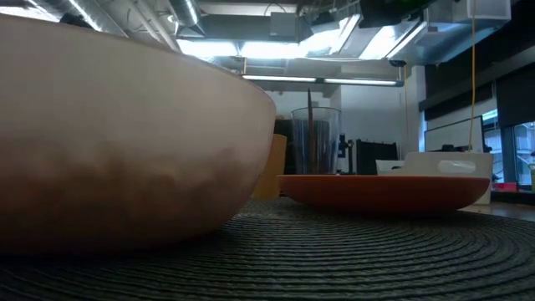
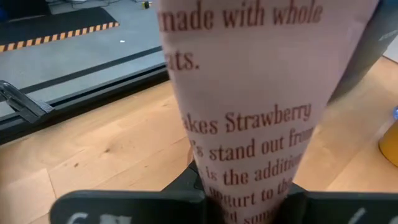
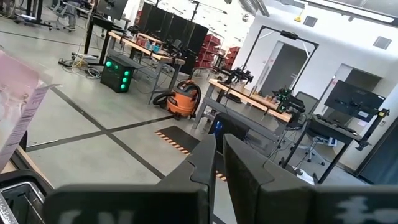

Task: Arrange a breakfast setting
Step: Pour the cereal from the cereal box into the light pink bowl

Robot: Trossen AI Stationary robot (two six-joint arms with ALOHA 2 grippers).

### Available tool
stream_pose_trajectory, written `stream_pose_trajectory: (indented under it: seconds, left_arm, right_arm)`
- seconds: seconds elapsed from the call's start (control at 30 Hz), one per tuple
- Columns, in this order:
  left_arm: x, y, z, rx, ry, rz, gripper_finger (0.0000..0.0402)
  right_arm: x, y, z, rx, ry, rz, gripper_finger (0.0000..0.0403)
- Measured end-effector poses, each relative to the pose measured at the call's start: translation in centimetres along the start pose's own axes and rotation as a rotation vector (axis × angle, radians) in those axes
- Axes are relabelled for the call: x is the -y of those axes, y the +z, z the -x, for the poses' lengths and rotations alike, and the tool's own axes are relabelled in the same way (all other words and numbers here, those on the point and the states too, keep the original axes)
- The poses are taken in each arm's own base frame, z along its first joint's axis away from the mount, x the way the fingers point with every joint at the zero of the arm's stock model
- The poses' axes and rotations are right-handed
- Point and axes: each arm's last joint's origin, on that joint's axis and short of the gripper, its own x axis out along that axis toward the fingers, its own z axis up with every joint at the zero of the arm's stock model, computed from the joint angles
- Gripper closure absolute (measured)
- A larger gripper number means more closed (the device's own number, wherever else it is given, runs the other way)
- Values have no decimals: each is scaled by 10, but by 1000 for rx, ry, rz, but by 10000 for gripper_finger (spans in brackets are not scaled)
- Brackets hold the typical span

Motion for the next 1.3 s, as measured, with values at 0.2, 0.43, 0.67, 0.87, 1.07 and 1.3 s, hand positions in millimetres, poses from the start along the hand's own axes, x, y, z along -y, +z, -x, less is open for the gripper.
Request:
stream_pose_trajectory:
  seconds: [0.2, 0.43, 0.67, 0.87, 1.07, 1.3]
  left_arm:
    - [0, -2, 0, -20, 5, -9, 381]
    - [-3, -12, 1, -129, 30, -27, 344]
    - [-4, -15, 1, -147, 45, -31, 296]
    - [-4, -17, 1, -173, 50, -2, 249]
    - [-1, -21, 1, -199, 23, -29, 195]
    - [5, -23, 3, -210, -18, -53, 148]
  right_arm:
    - [-1, 0, 0, 13, 31, 0, 368]
    - [-1, 1, 0, 16, 39, 0, 368]
    - [-1, 1, 0, 16, 39, -1, 368]
    - [-1, 1, 0, 17, 41, -31, 368]
    - [-2, 1, 0, 23, 57, -33, 368]
    - [-2, 1, 0, 23, 57, -34, 368]
